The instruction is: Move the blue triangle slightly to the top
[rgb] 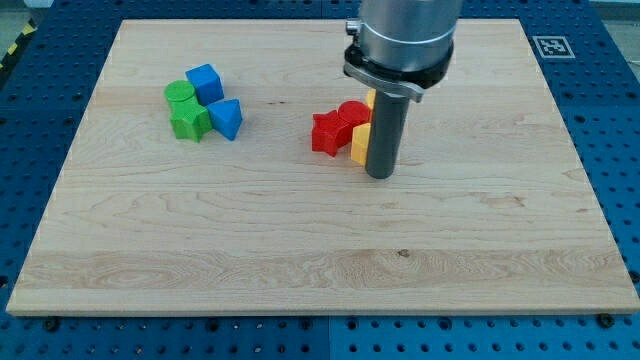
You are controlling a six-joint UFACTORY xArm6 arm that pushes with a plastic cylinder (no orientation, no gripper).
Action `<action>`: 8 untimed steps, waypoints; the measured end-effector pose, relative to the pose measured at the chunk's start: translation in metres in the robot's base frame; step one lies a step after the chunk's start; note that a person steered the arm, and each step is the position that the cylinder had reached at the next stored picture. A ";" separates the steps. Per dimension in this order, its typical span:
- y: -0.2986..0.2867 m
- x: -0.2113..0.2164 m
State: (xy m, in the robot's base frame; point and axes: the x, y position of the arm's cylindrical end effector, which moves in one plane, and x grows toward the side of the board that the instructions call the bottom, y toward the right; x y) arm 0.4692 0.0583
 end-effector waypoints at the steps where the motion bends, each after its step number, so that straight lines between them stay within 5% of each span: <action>1: -0.005 0.002; 3: -0.101 -0.004; 4: -0.143 -0.040; 5: -0.157 -0.073; 8: -0.128 -0.024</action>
State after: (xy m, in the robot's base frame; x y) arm 0.4456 -0.0694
